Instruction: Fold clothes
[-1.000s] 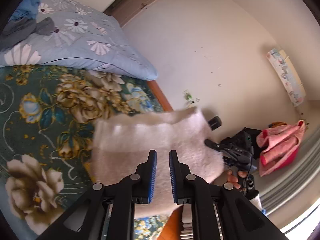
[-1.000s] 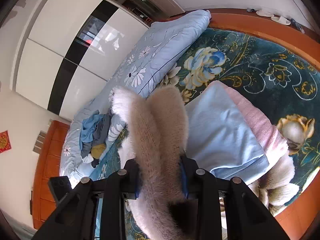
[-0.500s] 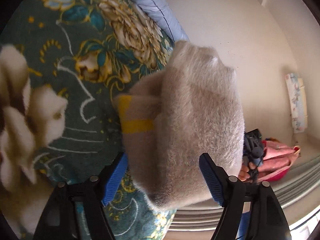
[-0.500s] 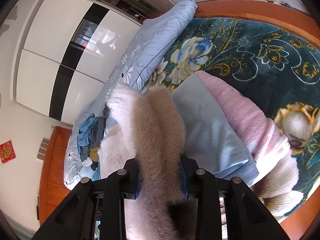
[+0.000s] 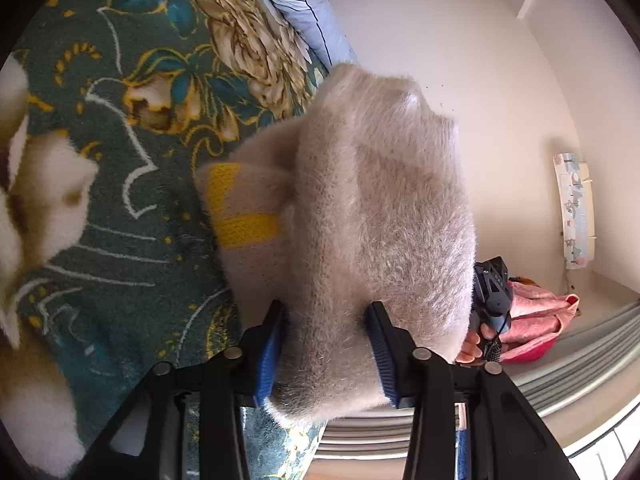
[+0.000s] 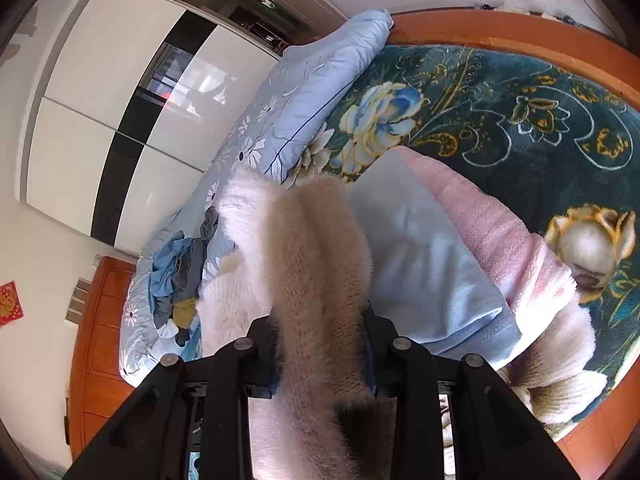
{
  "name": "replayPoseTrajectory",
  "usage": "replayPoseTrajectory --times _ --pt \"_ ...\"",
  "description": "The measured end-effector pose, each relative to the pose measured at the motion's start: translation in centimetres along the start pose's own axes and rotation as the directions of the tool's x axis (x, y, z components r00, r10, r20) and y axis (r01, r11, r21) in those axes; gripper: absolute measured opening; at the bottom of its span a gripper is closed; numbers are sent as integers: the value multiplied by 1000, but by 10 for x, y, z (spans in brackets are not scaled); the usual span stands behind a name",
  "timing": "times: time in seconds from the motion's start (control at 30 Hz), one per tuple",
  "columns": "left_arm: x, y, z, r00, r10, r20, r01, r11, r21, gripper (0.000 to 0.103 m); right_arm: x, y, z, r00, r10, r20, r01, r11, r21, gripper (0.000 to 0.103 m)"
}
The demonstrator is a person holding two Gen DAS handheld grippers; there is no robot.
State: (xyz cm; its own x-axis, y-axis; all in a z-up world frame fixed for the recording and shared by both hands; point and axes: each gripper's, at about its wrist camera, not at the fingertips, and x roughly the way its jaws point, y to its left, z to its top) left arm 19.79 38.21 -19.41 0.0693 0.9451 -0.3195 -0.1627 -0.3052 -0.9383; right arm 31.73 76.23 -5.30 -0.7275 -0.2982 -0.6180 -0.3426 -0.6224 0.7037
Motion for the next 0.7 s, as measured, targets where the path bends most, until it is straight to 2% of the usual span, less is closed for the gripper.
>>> replayPoseTrajectory --times 0.1,0.23,0.4,0.47,0.53,0.57,0.63,0.7 --pt "-8 -3 -5 1000 -9 20 9 1000 -1 32 -13 29 -1 1000 -8 19 9 998 -56 31" --pt "-24 -8 -11 996 -66 53 68 997 -27 29 -25 79 1 1000 5 26 -1 989 -151 30" --pt "-46 -33 -15 988 -118 99 118 993 9 28 -35 133 5 999 52 16 -47 970 -239 30" --pt "-54 -53 -15 980 -157 123 152 987 49 24 -42 152 8 998 60 17 -53 957 -284 29" --pt "-60 -80 -14 966 -215 143 201 973 110 18 -51 161 14 997 80 21 -70 949 -307 29" --pt "-56 -95 -11 965 -219 142 197 969 151 18 -55 163 17 997 78 27 -65 946 -317 29" --pt "-40 -124 -4 971 -206 124 173 957 234 18 -58 156 26 997 72 35 -58 951 -304 29" --pt "-22 -134 0 980 -183 80 158 955 252 18 -57 139 36 998 26 49 -11 959 -285 29"
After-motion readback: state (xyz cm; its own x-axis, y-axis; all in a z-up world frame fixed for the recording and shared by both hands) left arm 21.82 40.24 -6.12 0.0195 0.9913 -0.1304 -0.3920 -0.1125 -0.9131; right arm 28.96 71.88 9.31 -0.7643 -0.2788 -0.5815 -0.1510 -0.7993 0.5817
